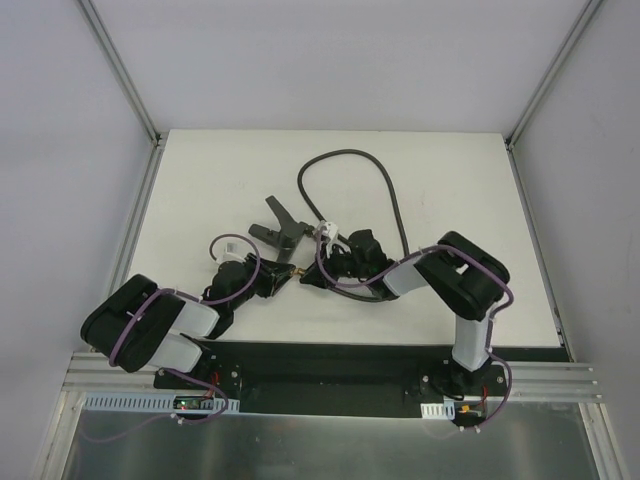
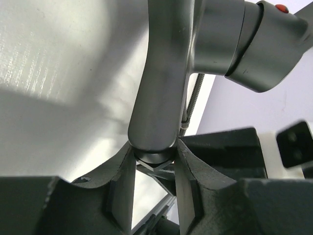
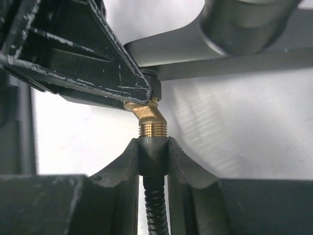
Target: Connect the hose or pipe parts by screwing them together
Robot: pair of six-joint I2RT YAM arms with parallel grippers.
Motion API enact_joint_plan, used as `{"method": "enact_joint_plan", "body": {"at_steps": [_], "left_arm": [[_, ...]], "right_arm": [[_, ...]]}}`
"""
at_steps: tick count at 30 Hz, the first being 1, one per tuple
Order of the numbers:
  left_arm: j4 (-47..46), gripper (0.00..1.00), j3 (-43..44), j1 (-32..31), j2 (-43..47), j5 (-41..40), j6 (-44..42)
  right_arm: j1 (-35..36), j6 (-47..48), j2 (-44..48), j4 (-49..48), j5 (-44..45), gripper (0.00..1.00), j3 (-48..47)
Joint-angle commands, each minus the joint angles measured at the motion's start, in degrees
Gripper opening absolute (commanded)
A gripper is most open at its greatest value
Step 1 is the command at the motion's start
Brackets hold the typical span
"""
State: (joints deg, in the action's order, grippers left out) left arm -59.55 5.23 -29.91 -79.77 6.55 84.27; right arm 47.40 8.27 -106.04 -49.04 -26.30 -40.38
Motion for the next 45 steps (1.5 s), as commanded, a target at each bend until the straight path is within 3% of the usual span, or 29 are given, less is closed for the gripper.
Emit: {"method": "enact_joint_plan", "body": {"at_steps": [1, 4, 6, 7, 9, 10, 12, 13, 17, 21, 26, 36, 42, 43, 45], "left_arm": [[-8.48, 0.00, 0.21, -1.73, -0.30, 5.76, -3.14], [-8.83, 0.00, -0.22, -1.91, -1.18, 4.71, -3.06], [-9.18, 0.00, -0.22, -1.91, -1.79, 4.62, -2.71], [-9.27, 0.00, -0.14, -1.91, -1.97, 4.44, -2.71], [-9.10, 0.00, 0.30, -1.91, -2.06, 4.26, -2.53], [-8.75, 0.00, 0.48, -1.82, -1.97, 3.83, -2.36], [-7.52, 0.00, 1.00, -1.91, -1.62, 3.56, -2.00], [-7.08, 0.00, 1.27, -1.91, -1.36, 3.39, -2.00], [-4.44, 0.00, 2.23, -1.91, -0.39, 2.86, -2.18], [-2.68, 0.00, 2.85, -1.91, 0.66, 2.77, -2.27], [-0.83, 0.00, 3.64, -1.99, 1.54, 3.03, -2.27], [3.65, 0.00, 4.26, -1.91, 5.05, 3.12, -3.06], [7.15, 0.00, 5.05, -1.99, 7.08, 3.38, -3.50], [8.38, 0.00, 5.22, -1.99, 7.43, 3.30, -3.58], [9.36, 0.00, 4.70, -1.99, 8.48, 2.25, -3.32]], "right_arm": [[-5.55, -22.23, -6.79, -26.45, -17.71, 0.01, -1.54], [-6.79, -25.94, -8.57, -28.04, -18.69, 0.02, -2.16], [-7.14, -26.29, -8.40, -27.52, -18.08, 0.09, -1.55], [-7.23, -25.94, -7.61, -26.91, -16.60, 0.21, -1.28], [-7.23, -23.24, -6.03, -22.63, -14.23, 0.35, -0.14], [-7.23, -21.82, -3.50, -20.77, -11.34, 0.48, 1.17], [-7.14, -18.14, -0.50, -16.38, -8.43, 0.56, 3.10], [-7.23, -17.07, 2.21, -15.31, -5.98, 0.65, 4.94], [-6.53, -10.66, 9.17, -8.02, -1.83, 0.79, 7.85], [-1.80, 0.75, 16.46, 6.70, 8.09, 0.80, 8.39], [10.07, 17.44, 20.35, 18.88, 29.35, 0.79, 5.41], [22.82, 32.75, 7.54, 24.08, 58.02, 0.72, -4.70], [24.23, 34.01, 2.07, 25.65, 61.72, 0.54, -9.45], [24.23, 33.39, 1.89, 26.18, 61.38, 0.39, -9.89], [24.23, 32.60, 1.80, 26.53, 60.85, 0.25, -10.59]]}}
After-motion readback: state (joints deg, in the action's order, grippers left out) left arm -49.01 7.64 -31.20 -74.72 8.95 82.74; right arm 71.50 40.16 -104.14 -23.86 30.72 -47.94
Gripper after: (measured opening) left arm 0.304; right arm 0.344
